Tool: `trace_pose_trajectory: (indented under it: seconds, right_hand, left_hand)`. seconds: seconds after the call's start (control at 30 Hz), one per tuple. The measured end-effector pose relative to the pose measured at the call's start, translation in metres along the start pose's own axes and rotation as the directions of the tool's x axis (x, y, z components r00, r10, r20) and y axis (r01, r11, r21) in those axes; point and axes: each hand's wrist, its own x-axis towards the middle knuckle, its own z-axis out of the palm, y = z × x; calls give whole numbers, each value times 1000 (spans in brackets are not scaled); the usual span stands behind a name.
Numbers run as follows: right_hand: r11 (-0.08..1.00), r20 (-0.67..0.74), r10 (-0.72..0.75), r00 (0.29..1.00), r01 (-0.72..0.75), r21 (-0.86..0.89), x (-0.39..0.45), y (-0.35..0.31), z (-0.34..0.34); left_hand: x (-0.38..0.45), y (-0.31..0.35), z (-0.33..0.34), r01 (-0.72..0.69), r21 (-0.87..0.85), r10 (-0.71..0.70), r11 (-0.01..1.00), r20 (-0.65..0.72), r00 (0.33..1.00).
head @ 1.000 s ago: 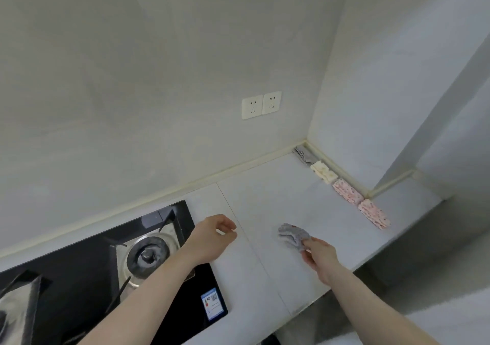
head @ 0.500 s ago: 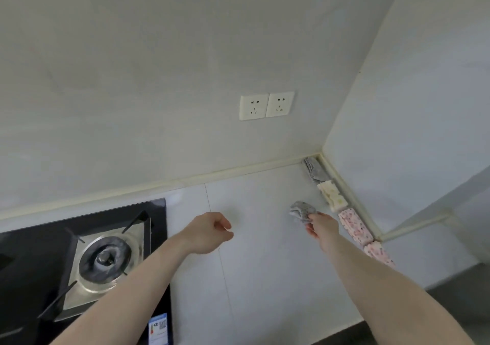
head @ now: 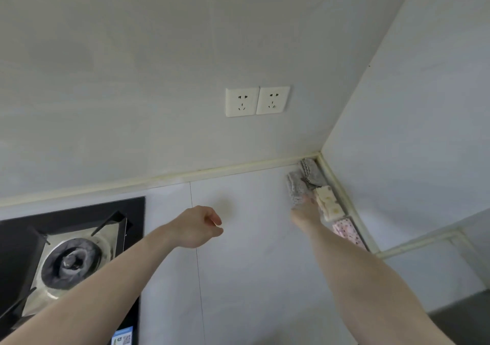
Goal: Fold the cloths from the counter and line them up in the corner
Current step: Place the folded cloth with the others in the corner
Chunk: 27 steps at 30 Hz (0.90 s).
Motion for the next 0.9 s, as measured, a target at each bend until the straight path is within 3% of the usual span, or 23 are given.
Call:
trace_pose_trajectory:
  seconds: [0.1, 0.23, 0.6, 0.73, 0.9]
  right_hand:
    - [985, 101, -56, 993, 72, -157, 10, 6, 10]
    - [970, 140, -43, 989, 75, -233, 21, 1, 19]
    - [987, 104, 71, 992, -55, -153, 38, -28, 6]
    - [996, 105, 4, 994, 5, -85, 2, -25, 10]
    - [990, 199, -134, 971, 139, -16, -70, -28, 42]
  left_hand:
    - [6, 1, 4, 21, 4, -21, 1000, 25, 999]
    - [12, -2, 5, 39, 17, -39, 999, 34, 999]
    - [18, -1, -7, 49, 48, -49, 998, 9, 999]
    - [5, 0, -5, 18, -21, -18, 1000, -2, 1000]
    - [-38, -30, 1, -32, -54, 26, 998, -116, 993]
